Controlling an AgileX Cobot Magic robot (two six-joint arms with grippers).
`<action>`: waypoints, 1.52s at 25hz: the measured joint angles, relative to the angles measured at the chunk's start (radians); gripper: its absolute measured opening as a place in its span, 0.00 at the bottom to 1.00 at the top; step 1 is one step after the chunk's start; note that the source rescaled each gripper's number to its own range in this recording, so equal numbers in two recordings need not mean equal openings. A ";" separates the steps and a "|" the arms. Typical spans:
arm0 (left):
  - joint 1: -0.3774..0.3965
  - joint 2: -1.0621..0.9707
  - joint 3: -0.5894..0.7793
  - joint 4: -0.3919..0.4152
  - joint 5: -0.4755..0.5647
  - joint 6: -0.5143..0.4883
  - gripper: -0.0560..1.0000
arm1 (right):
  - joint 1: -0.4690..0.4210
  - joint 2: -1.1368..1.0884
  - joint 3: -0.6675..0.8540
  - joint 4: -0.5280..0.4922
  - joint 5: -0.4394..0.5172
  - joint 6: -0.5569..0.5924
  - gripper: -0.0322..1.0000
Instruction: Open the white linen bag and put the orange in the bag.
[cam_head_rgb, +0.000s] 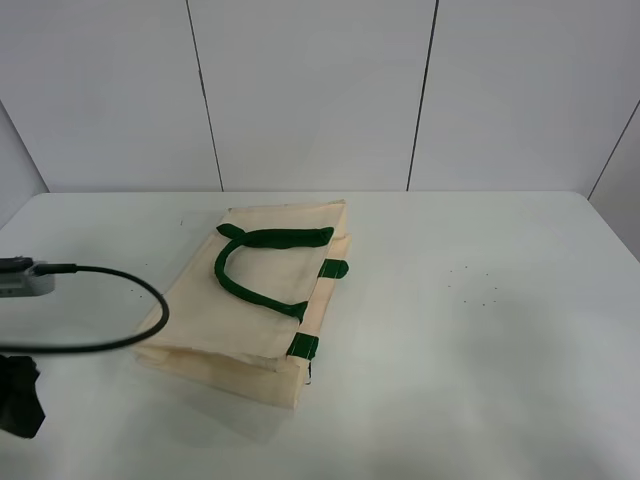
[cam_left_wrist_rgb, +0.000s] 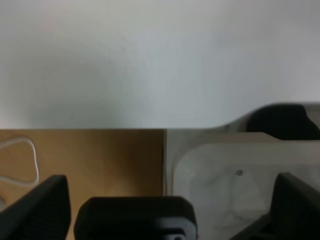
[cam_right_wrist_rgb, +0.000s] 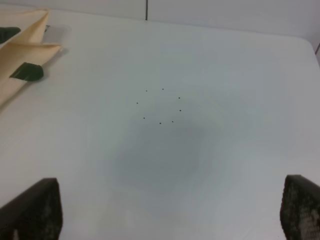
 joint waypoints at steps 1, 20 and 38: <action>0.000 -0.059 0.021 0.000 0.000 0.014 1.00 | 0.000 0.000 0.000 0.000 0.000 0.000 1.00; 0.000 -0.709 0.100 0.001 -0.025 0.091 1.00 | 0.000 0.000 0.000 0.000 0.000 0.000 1.00; 0.056 -0.736 0.100 0.001 -0.026 0.095 1.00 | 0.000 0.000 0.000 -0.001 0.000 0.000 1.00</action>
